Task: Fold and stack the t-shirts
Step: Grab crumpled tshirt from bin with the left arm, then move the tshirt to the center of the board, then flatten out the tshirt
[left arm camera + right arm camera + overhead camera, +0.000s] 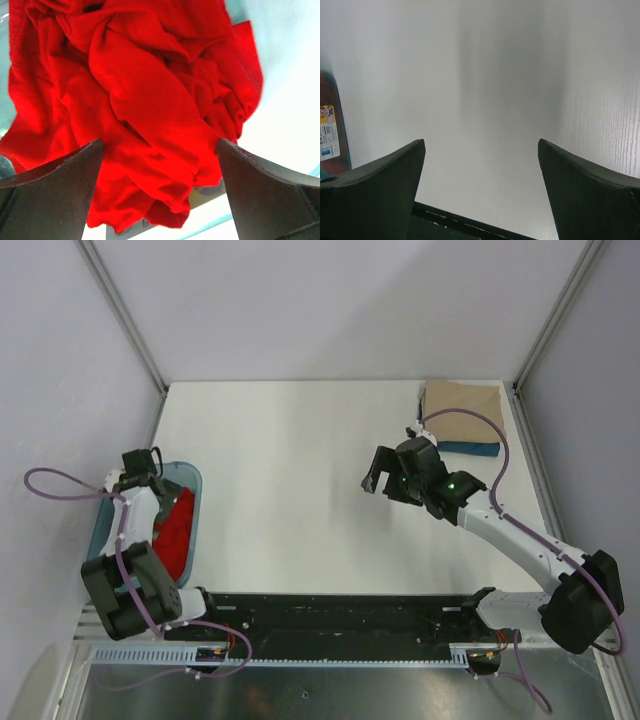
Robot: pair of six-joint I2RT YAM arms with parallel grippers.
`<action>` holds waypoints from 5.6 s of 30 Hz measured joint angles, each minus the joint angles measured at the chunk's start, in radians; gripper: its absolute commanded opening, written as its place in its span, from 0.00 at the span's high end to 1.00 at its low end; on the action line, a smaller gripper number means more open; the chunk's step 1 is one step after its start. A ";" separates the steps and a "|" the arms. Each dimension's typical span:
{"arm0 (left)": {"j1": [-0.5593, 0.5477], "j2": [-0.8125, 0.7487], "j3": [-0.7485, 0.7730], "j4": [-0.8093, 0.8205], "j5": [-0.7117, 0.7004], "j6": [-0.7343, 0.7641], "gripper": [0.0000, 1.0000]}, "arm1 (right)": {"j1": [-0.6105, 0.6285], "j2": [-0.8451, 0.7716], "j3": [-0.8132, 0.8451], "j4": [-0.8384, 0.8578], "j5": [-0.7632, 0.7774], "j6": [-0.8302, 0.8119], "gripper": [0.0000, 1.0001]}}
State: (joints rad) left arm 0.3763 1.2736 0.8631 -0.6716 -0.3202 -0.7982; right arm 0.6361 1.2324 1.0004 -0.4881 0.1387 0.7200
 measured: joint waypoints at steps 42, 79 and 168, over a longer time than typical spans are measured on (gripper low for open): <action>-0.407 -0.198 0.557 0.016 0.061 0.171 1.00 | -0.021 0.026 0.000 0.052 -0.101 -0.034 0.01; -0.845 -0.023 0.194 0.063 0.254 0.375 0.26 | 0.089 0.060 -0.038 0.019 0.055 0.004 0.10; -0.759 -0.054 0.232 -0.031 -0.035 0.310 1.00 | 0.076 0.468 -0.045 0.313 0.027 0.058 0.59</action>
State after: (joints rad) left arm -0.3828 1.2194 1.0954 -0.7021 -0.3550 -0.4881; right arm 0.7124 1.7008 0.9558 -0.1749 0.1661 0.7784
